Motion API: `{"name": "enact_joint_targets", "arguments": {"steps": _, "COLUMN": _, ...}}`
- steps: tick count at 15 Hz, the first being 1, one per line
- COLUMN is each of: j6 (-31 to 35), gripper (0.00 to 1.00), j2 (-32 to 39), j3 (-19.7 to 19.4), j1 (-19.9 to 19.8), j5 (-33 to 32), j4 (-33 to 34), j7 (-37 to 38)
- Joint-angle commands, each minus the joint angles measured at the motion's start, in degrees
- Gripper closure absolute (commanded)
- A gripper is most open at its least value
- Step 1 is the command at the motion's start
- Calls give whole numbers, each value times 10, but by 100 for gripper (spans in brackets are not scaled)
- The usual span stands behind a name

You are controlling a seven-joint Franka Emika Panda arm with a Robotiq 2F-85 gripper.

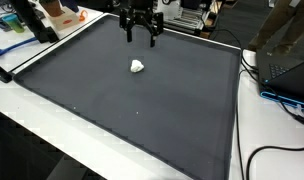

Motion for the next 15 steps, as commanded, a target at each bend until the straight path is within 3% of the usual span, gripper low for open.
{"name": "enact_joint_targets", "arguments": {"steps": 1, "j6": -59, "gripper": 0, "j2": 13, "j3": -8, "j1": -4, "j5": -38, "j4": 34, "j7": 24}}
{"name": "enact_joint_targets", "arguments": {"steps": 4, "j6": -102, "gripper": 0, "j2": 22, "j3": -10, "j1": -4, "j5": -50, "j4": 62, "j7": 31}}
{"name": "enact_joint_targets", "arguments": {"steps": 5, "j6": -113, "gripper": 0, "j2": 24, "j3": -1, "j1": -6, "j5": -18, "j4": 71, "j7": 5}}
{"name": "enact_joint_targets", "arguments": {"steps": 6, "j6": -87, "gripper": 0, "j2": 13, "j3": -4, "j1": -6, "j5": -27, "j4": 51, "j7": 11}}
{"name": "enact_joint_targets", "arguments": {"steps": 9, "j6": -101, "gripper": 0, "j2": 20, "j3": -2, "j1": -6, "j5": -26, "j4": 67, "j7": 11}}
{"name": "enact_joint_targets", "arguments": {"steps": 15, "j6": -197, "gripper": 0, "j2": 42, "j3": -17, "j1": -2, "j5": -85, "j4": 146, "j7": 47}}
